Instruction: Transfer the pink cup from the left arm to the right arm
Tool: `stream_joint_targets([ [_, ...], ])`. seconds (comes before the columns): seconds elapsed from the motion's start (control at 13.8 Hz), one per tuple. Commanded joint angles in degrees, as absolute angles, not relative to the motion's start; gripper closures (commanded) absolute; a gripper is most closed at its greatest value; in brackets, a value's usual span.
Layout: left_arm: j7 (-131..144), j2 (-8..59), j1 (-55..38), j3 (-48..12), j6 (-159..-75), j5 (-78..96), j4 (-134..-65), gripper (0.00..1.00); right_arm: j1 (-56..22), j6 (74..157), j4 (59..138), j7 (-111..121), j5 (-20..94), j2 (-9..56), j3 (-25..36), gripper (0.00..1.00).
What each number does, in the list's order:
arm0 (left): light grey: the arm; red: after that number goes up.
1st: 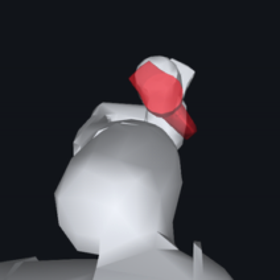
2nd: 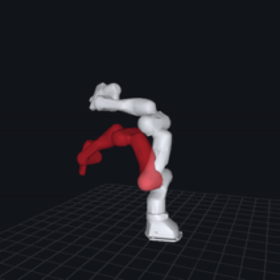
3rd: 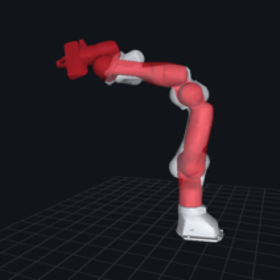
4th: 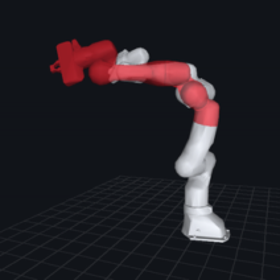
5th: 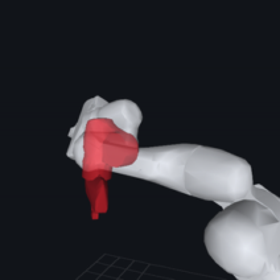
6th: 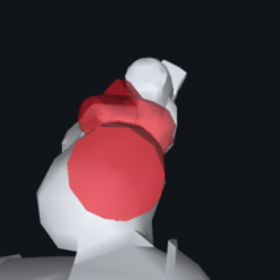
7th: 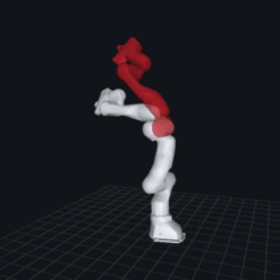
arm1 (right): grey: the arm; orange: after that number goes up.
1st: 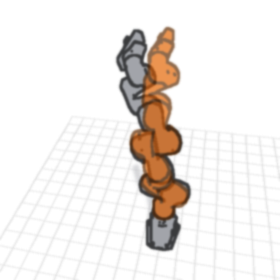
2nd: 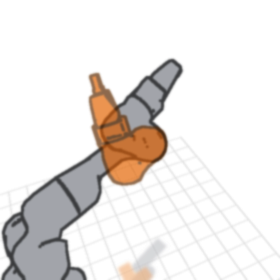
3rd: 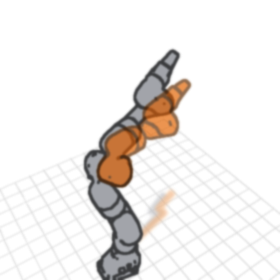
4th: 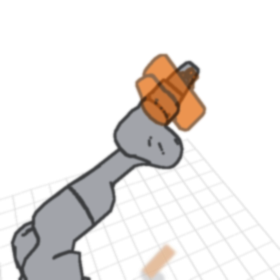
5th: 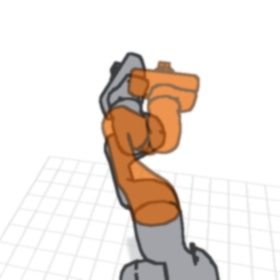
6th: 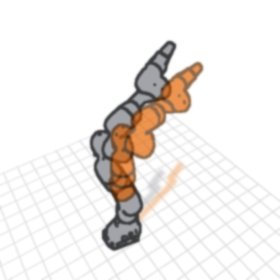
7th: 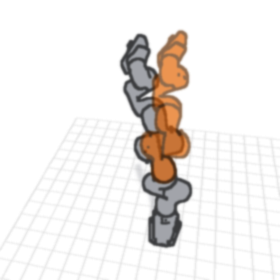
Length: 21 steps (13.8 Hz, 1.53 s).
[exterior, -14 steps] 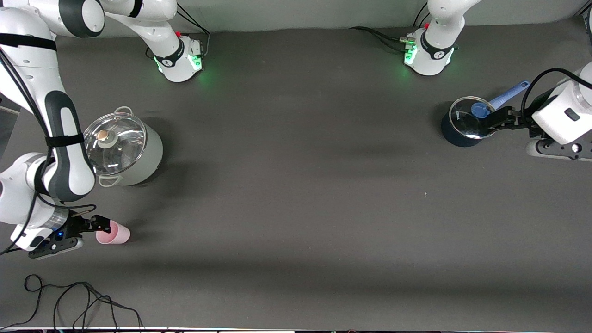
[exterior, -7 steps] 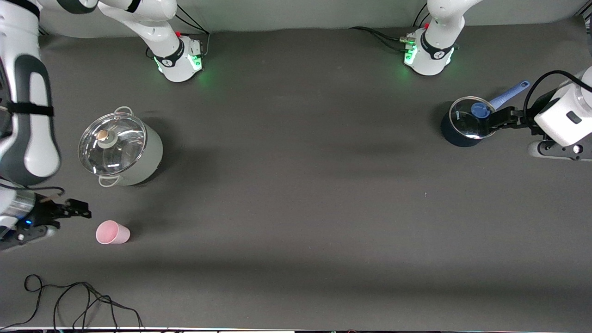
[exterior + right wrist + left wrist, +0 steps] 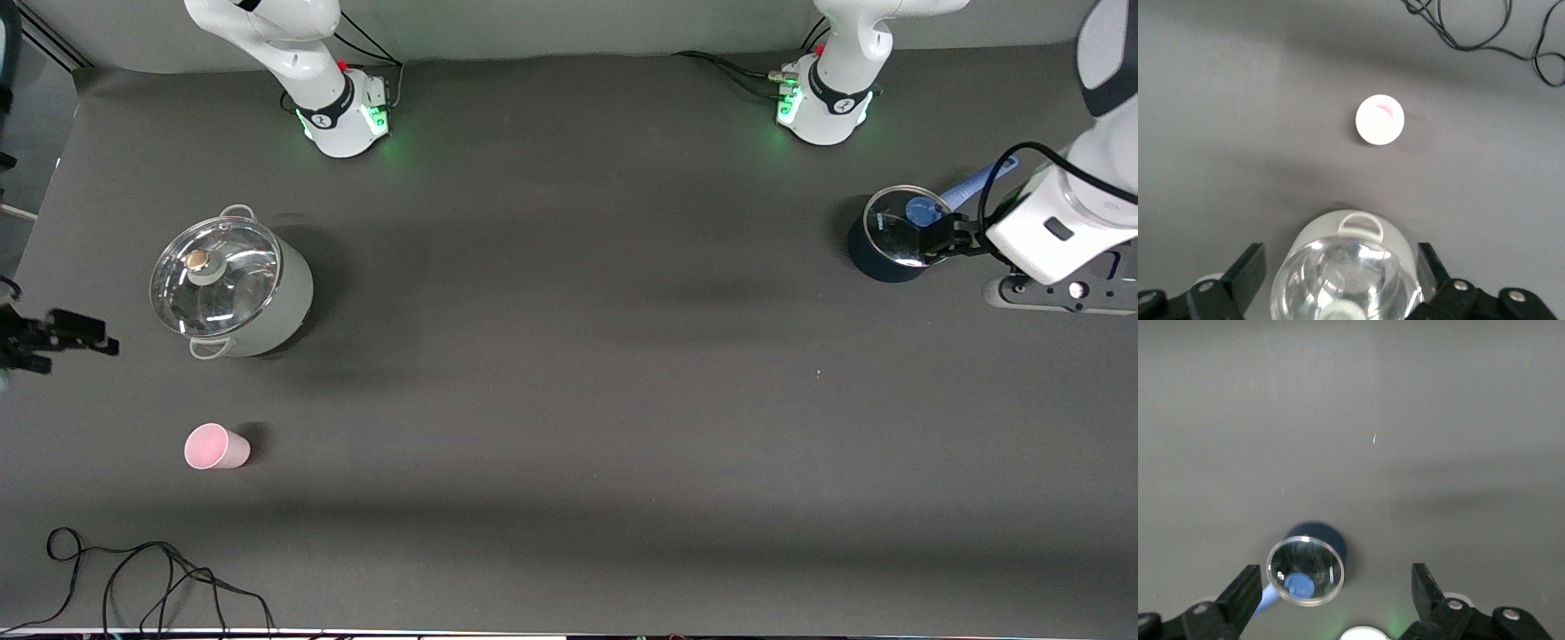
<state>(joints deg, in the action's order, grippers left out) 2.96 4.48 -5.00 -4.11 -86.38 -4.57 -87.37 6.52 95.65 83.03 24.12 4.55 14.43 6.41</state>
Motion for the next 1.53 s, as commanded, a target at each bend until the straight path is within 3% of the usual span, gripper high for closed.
stream_joint_targets([
  [0.0,2.9,-6.3,-7.1,-0.1,-96.5,-3.4,-102.8,0.0,4.3,95.0,85.9,15.8,3.8,10.6,6.6,0.0],
  [0.29,-3.2,-3.5,-11.3,5.8,-98.4,-1.2,-99.1,0.0,2.0,94.6,90.9,13.3,3.8,4.8,6.5,0.0],
  [0.87,-2.5,-1.1,-11.3,5.4,-94.6,-1.0,-97.1,0.0,0.7,95.1,92.6,8.7,3.6,3.4,5.8,0.0],
  [1.09,-2.6,-1.1,-11.3,5.4,-94.7,-1.0,-97.4,0.0,3.8,96.0,92.5,4.8,2.8,3.4,0.4,0.0],
  [1.45,-3.3,-1.8,-11.1,5.4,-93.6,-1.1,-98.4,0.0,3.8,95.3,92.3,4.7,1.8,3.2,0.4,0.01],
])
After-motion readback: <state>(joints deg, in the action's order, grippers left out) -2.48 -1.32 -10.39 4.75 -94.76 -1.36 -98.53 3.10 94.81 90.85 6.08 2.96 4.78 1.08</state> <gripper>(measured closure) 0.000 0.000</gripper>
